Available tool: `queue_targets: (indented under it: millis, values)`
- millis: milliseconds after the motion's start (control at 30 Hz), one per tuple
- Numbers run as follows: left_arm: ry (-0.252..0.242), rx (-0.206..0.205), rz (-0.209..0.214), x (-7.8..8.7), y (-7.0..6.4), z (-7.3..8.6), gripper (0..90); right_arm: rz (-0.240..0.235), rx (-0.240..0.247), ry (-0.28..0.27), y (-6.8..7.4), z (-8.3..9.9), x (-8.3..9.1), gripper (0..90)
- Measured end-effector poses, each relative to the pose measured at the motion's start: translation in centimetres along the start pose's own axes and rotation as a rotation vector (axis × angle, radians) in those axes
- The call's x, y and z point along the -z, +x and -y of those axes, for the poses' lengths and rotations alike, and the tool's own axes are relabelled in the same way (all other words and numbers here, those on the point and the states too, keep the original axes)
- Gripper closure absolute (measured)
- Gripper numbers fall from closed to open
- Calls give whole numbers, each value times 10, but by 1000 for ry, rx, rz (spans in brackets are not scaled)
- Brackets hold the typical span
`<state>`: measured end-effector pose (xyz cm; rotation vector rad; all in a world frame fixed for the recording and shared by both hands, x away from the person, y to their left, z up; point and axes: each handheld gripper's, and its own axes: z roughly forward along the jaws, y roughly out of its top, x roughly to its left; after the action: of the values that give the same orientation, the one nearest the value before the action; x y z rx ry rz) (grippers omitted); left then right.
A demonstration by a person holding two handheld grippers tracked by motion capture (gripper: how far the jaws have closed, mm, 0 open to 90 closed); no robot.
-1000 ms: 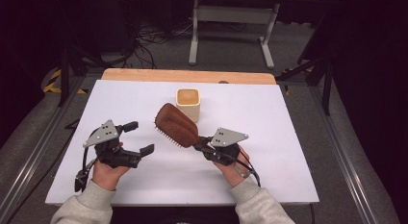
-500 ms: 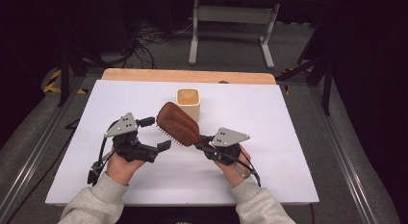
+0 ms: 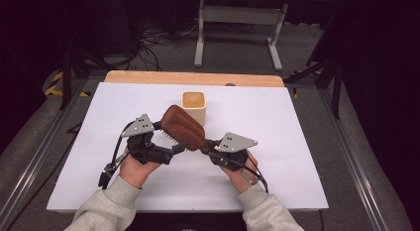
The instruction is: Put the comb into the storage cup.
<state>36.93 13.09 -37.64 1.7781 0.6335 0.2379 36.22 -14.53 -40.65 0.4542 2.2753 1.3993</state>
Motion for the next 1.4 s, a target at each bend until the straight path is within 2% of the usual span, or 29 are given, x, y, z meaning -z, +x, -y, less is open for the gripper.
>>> queue_targets:
  millis: [133, 233, 300, 367, 433, 500, 600, 733, 833, 900, 967, 1033, 1100, 1267, 1400]
  values:
    - [5, 9, 9, -4, 0, 0, 43, 2, 11, -1, 2, 0, -1, 724]
    - [-2, 15, -2, -4, -2, 0, 61, 10, 29, 5, 4, 0, -3, 723]
    - [1, 23, -15, -4, -2, 0, 122, 9, 28, 4, 4, 0, -4, 723]
    - [12, 23, -27, -5, -1, 0, 142, 12, 30, 6, 4, 1, -5, 723]
    - [30, 23, -28, -5, 0, 0, 179, 11, 30, 11, 4, 1, -5, 723]
    - [49, 53, -21, -5, -1, -1, 230, 18, 51, 30, 5, 2, -7, 722]
    - [42, 59, -17, -4, 0, -1, 284, 21, 58, 37, 5, 3, -9, 722]
    - [39, 65, 5, -1, -1, -3, 345, 26, 77, 47, 6, 3, -9, 722]
    - [31, 59, 44, 1, -1, -5, 432, 33, 101, 68, 7, 3, -11, 717]
    - [30, 53, 72, 3, -2, -5, 475, 31, 107, 75, 8, 4, -12, 712]
    - [31, 40, 76, 4, -3, -6, 499, 26, 107, 74, 8, 4, -13, 710]
    - [24, 47, 108, 5, -2, -7, 528, 24, 112, 74, 8, 4, -13, 703]
    - [19, 52, 121, 5, -3, -7, 547, 20, 108, 69, 7, 4, -13, 700]
    - [19, 35, 123, 6, -6, -9, 573, 10, 106, 67, 7, 4, -13, 700]
    - [15, 17, 127, 7, -9, -15, 597, 5, 102, 45, 7, 2, -11, 690]
